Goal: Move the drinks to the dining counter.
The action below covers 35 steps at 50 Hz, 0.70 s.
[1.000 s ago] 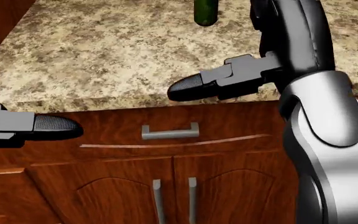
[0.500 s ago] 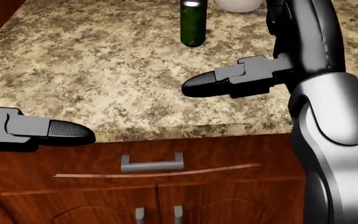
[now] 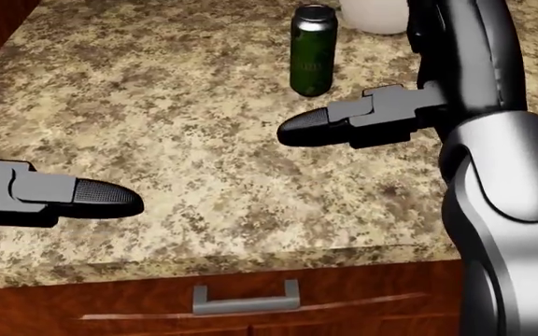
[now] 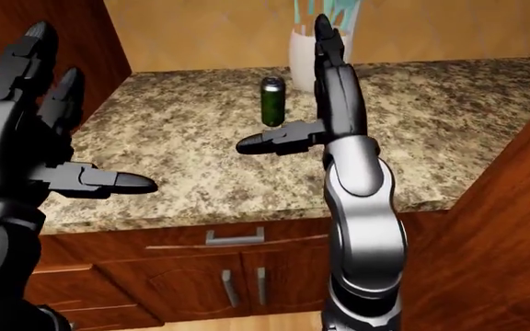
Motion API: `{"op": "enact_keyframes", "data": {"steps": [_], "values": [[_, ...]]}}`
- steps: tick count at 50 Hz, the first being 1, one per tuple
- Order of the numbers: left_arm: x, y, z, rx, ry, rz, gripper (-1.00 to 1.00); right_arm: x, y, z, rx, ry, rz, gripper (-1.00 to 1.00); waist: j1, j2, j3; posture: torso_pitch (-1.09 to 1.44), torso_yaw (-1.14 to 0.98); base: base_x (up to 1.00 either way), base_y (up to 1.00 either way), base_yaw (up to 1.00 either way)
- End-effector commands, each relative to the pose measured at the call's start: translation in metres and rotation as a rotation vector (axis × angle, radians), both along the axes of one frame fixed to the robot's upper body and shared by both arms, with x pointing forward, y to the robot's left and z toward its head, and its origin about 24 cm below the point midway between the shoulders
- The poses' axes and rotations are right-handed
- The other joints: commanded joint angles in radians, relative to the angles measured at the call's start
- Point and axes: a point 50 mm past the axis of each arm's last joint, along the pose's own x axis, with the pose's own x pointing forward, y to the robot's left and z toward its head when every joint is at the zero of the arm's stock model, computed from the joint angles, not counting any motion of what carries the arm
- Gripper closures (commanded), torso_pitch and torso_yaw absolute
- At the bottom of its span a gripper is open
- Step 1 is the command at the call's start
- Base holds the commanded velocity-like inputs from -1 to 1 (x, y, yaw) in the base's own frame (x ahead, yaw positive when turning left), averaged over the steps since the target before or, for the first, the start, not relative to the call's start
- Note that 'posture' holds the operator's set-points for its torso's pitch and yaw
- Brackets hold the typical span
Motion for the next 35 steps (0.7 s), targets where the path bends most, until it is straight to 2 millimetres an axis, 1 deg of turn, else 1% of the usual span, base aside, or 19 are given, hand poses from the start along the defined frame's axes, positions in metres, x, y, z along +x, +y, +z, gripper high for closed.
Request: {"op": "enact_keyframes", "data": {"steps": [1, 5, 6, 7, 8, 12, 13, 14, 17, 18, 20, 21, 23, 26, 29, 30, 31, 32, 35], "values": [[-0.0065, 0.0028, 0.0119, 0.004, -0.091, 0.025, -1.00, -0.0075, 0.0056, 0.0179, -0.005, -0.105, 0.030, -1.00, 0.007, -0.008, -0.019, 0.00, 0.00, 0.26, 0.00, 0.00], [-0.0065, 0.0026, 0.0118, 0.004, -0.092, 0.025, -1.00, -0.0069, 0.0058, 0.0170, -0.007, -0.104, 0.031, -1.00, 0.001, 0.065, -0.022, 0.00, 0.00, 0.29, 0.00, 0.00], [-0.0064, 0.0025, 0.0114, 0.005, -0.091, 0.025, -1.00, -0.0074, 0.0058, 0.0174, -0.005, -0.106, 0.032, -1.00, 0.006, 0.077, -0.012, 0.00, 0.00, 0.33, 0.00, 0.00], [-0.0061, 0.0025, 0.0111, 0.005, -0.090, 0.025, -1.00, -0.0073, 0.0056, 0.0174, -0.003, -0.106, 0.031, -1.00, 0.002, 0.049, -0.008, 0.00, 0.00, 0.33, 0.00, 0.00], [-0.0056, 0.0025, 0.0107, 0.005, -0.090, 0.025, -1.00, -0.0070, 0.0052, 0.0171, -0.002, -0.107, 0.031, -1.00, -0.002, 0.061, -0.014, 0.00, 0.00, 0.32, 0.00, 0.00], [-0.0056, 0.0019, 0.0105, 0.005, -0.089, 0.024, -1.00, -0.0066, 0.0047, 0.0167, 0.000, -0.109, 0.028, -1.00, 0.008, 0.037, -0.039, 0.00, 0.00, 0.28, 0.00, 0.00], [-0.0054, 0.0019, 0.0108, 0.005, -0.090, 0.024, -1.00, -0.0070, 0.0043, 0.0174, 0.002, -0.113, 0.027, -1.00, 0.009, 0.021, -0.017, 0.00, 0.00, 0.00, 0.00, 0.00], [-0.0051, 0.0017, 0.0110, 0.006, -0.090, 0.023, -1.00, -0.0069, 0.0034, 0.0173, 0.004, -0.116, 0.024, -1.00, 0.011, 0.013, -0.027, 0.00, 0.00, 0.00, 0.00, 0.00], [-0.0044, 0.0004, 0.0111, 0.009, -0.091, 0.021, -1.00, -0.0074, 0.0024, 0.0177, 0.012, -0.118, 0.022, -1.00, 0.022, -0.048, -0.040, 0.00, 0.00, 0.00, 0.00, 0.00], [-0.0043, 0.0004, 0.0111, 0.009, -0.091, 0.021, -1.00, -0.0073, 0.0021, 0.0175, 0.015, -0.118, 0.021, -1.00, 0.020, -0.022, -0.026, 0.00, 0.00, 0.00, 0.00, 0.00], [-0.0045, 0.0003, 0.0112, 0.010, -0.091, 0.020, -1.00, -0.0080, 0.0024, 0.0178, 0.020, -0.116, 0.024, -1.00, 0.017, -0.032, -0.030, 0.00, 0.00, 0.00, 0.00, 0.00], [-0.0047, 0.0003, 0.0116, 0.010, -0.091, 0.020, -1.00, -0.0081, 0.0028, 0.0179, 0.022, -0.115, 0.030, -1.00, 0.015, -0.035, -0.050, 0.00, 0.00, 0.00, 0.00, -0.10], [-0.0052, 0.0002, 0.0128, 0.010, -0.093, 0.020, -1.00, -0.0084, 0.0033, 0.0185, 0.022, -0.113, 0.034, -1.00, 0.001, -0.047, -0.035, 0.00, 0.00, 0.00, 0.00, -0.69], [-0.0055, -0.0002, 0.0131, 0.011, -0.093, 0.019, -1.00, -0.0086, 0.0032, 0.0185, 0.022, -0.113, 0.035, -1.00, -0.004, -0.022, -0.037, 0.00, 0.00, 0.00, 0.00, -0.77], [-0.0059, -0.0004, 0.0124, 0.012, -0.091, 0.019, -1.00, -0.0089, 0.0031, 0.0190, 0.020, -0.114, 0.037, -1.00, -0.002, 0.041, -0.007, 0.00, 0.00, 0.00, 0.00, -0.77], [-0.0057, -0.0008, 0.0127, 0.012, -0.091, 0.018, -1.00, -0.0088, 0.0027, 0.0188, 0.021, -0.114, 0.036, -1.00, 0.001, 0.079, -0.013, 0.00, 0.00, 0.00, 0.00, -0.67], [-0.0055, -0.0014, 0.0133, 0.013, -0.092, 0.018, -1.00, -0.0089, 0.0024, 0.0194, 0.018, -0.116, 0.033, -1.00, 0.011, 0.103, -0.036, 0.00, 0.00, 0.00, 0.00, -0.28], [-0.0048, -0.0024, 0.0131, 0.015, -0.092, 0.016, -1.00, -0.0085, 0.0028, 0.0197, 0.005, -0.115, 0.028, -1.00, 0.027, 0.072, -0.011, 0.00, 0.00, 0.00, 0.00, 0.00], [-0.0040, -0.0042, 0.0138, 0.019, -0.091, 0.013, -1.00, -0.0085, 0.0025, 0.0194, 0.005, -0.116, 0.027, -1.00, 0.006, 0.049, -0.022, 0.00, 0.00, 0.00, 0.00, 0.00]]}}
